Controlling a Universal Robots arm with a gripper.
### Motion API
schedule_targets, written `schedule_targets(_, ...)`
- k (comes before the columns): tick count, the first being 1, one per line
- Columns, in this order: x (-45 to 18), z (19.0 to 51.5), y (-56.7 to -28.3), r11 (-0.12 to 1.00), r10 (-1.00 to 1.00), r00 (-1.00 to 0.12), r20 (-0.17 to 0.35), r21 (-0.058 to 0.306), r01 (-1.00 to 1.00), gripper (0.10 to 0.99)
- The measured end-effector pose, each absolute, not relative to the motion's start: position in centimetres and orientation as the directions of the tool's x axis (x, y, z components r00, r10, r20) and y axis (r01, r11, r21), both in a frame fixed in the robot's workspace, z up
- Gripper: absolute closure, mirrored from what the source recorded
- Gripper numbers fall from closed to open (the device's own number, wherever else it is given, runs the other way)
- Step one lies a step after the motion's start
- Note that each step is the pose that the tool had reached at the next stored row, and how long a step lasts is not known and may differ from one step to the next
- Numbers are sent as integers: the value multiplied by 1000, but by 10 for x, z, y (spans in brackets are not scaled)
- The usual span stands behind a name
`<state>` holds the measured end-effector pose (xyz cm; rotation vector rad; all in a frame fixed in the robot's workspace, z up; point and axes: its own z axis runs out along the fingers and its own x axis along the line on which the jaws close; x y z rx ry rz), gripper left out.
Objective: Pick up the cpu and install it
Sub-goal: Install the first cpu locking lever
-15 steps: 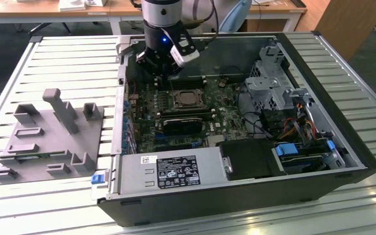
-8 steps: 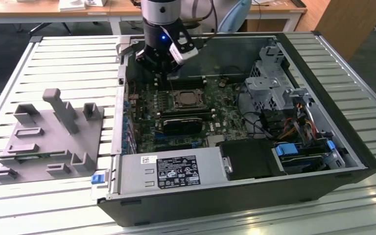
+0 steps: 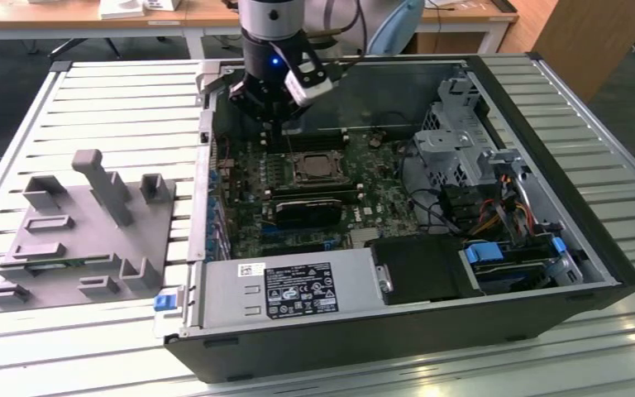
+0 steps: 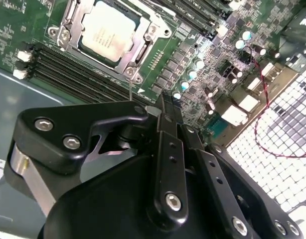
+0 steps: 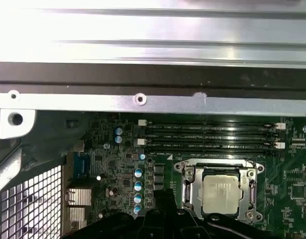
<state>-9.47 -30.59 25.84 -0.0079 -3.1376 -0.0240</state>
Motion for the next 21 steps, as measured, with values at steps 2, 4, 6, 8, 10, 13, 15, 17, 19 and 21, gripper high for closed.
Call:
schedule_targets(2,-95,258,-305,1000,17,-1000,4,15,17,980)
schedule_targets(4,-94,258,-305,1000,17,-1000,4,15,17,980)
schedule_targets(6,-94,258,-305,1000,17,-1000,4,15,17,980)
schedule_targets(8,-93,258,-305,1000,17,-1000,4,15,17,980)
schedule_targets(10,-92,258,-304,1000,17,-1000,4,15,17,980)
schedule_targets(13,-89,258,-302,1000,17,-1000,4,15,17,980)
schedule_targets(15,-88,258,-300,1000,17,-1000,4,15,17,980)
schedule_targets(17,-88,258,-300,1000,17,-1000,4,15,17,980)
schedule_targets(19,-88,258,-299,1000,17,-1000,4,15,17,980)
schedule_targets(21,-88,258,-299,1000,17,-1000,4,15,17,980)
